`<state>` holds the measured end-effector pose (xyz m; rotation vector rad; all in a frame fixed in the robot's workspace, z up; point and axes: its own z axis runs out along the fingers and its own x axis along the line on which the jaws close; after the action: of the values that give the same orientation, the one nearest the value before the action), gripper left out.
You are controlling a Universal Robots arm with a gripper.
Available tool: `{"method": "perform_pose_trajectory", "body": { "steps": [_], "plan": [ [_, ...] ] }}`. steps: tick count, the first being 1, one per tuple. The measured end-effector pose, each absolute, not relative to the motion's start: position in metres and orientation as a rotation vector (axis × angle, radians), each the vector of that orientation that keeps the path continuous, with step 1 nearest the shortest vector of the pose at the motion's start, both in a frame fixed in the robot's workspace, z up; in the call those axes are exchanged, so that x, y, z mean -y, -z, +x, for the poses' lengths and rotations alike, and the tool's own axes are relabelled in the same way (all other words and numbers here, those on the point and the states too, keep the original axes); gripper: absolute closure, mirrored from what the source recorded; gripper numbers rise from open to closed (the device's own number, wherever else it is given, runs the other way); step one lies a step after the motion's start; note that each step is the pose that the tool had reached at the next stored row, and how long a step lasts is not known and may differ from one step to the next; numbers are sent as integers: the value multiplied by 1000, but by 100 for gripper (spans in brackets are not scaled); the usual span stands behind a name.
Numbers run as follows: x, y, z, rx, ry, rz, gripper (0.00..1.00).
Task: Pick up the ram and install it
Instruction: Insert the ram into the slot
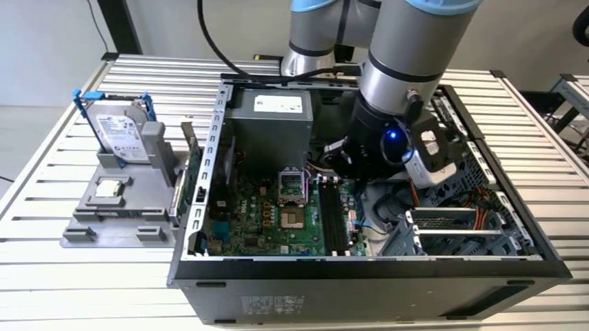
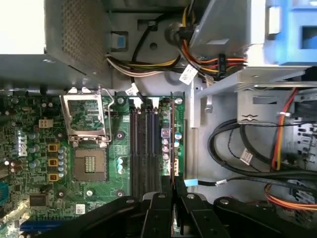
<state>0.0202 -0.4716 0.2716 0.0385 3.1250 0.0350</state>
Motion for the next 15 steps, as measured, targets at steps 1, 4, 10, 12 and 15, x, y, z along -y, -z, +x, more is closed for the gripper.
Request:
{"method": "perform_pose_trajectory", "body": {
  "steps": [1,4,10,12,15],
  "plan": [
    [472,-270,19,-3125,-35,38,100],
    [472,-264,18,-3125,-35,36,100],
    [472,-253,18,-3125,-35,35,100],
    [472,-250,18,-3125,-35,35,100],
    [472,-244,18,-3125,-35,35,100]
  ]
}}
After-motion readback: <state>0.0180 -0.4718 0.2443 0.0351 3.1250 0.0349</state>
